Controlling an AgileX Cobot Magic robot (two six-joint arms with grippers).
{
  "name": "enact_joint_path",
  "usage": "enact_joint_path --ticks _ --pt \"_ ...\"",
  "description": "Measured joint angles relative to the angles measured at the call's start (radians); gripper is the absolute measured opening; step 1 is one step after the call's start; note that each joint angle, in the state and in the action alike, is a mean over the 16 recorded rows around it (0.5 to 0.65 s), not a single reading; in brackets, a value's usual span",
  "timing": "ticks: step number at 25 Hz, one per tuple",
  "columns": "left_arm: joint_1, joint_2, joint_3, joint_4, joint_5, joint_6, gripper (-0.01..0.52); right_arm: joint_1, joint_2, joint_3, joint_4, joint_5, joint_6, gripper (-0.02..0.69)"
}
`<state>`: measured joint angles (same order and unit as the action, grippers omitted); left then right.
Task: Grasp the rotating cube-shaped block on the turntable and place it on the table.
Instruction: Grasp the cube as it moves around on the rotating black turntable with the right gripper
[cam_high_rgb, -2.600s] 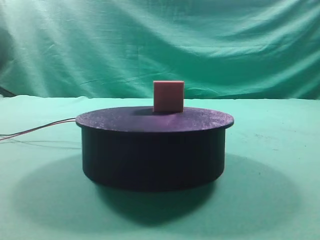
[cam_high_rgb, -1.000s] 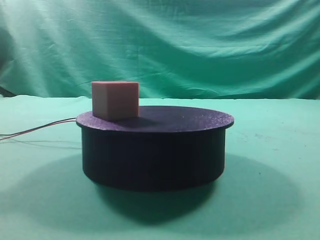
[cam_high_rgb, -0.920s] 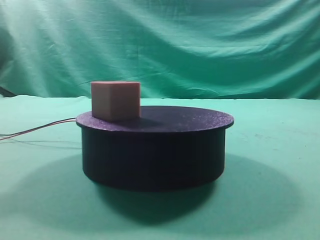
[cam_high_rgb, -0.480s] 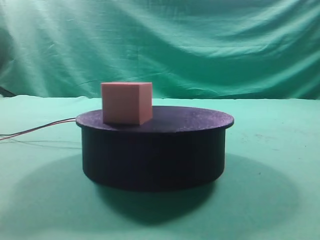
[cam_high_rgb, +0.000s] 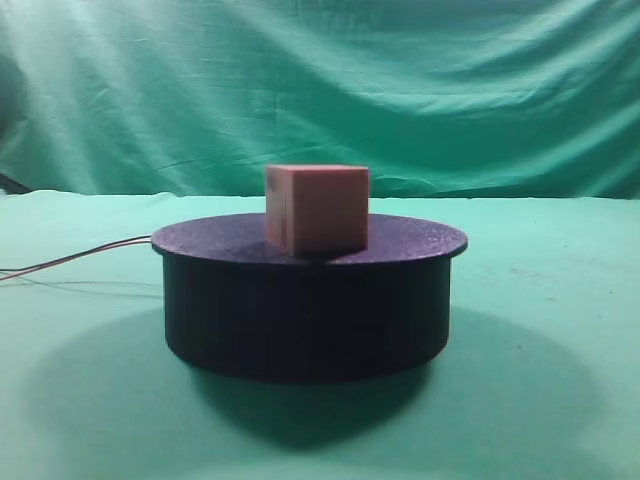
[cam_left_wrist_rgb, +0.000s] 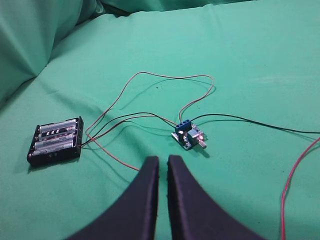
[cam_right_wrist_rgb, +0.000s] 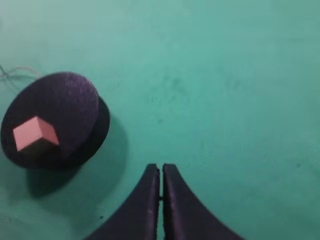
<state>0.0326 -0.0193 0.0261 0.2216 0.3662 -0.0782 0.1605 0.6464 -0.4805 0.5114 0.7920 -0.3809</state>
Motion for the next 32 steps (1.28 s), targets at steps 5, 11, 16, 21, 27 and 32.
enact_joint_path --ticks 5,11,16,21,27,32 --pt "0.000 0.000 0.000 0.000 0.000 0.000 0.000 0.157 0.236 -0.092 -0.055 0.001 0.071 0.000" --pt "0.000 0.000 0.000 0.000 0.000 0.000 0.000 0.373 0.495 -0.233 -0.160 -0.034 0.173 0.064" --pt "0.000 0.000 0.000 0.000 0.000 0.000 0.000 0.497 0.669 -0.344 -0.245 -0.065 0.279 0.241" --pt "0.000 0.000 0.000 0.000 0.000 0.000 0.000 0.542 0.804 -0.435 -0.285 -0.077 0.365 0.439" --pt "0.000 0.000 0.000 0.000 0.000 0.000 0.000 0.545 0.907 -0.503 -0.300 -0.097 0.443 0.586" --pt "0.000 0.000 0.000 0.000 0.000 0.000 0.000 0.545 0.957 -0.530 -0.307 -0.130 0.476 0.575"
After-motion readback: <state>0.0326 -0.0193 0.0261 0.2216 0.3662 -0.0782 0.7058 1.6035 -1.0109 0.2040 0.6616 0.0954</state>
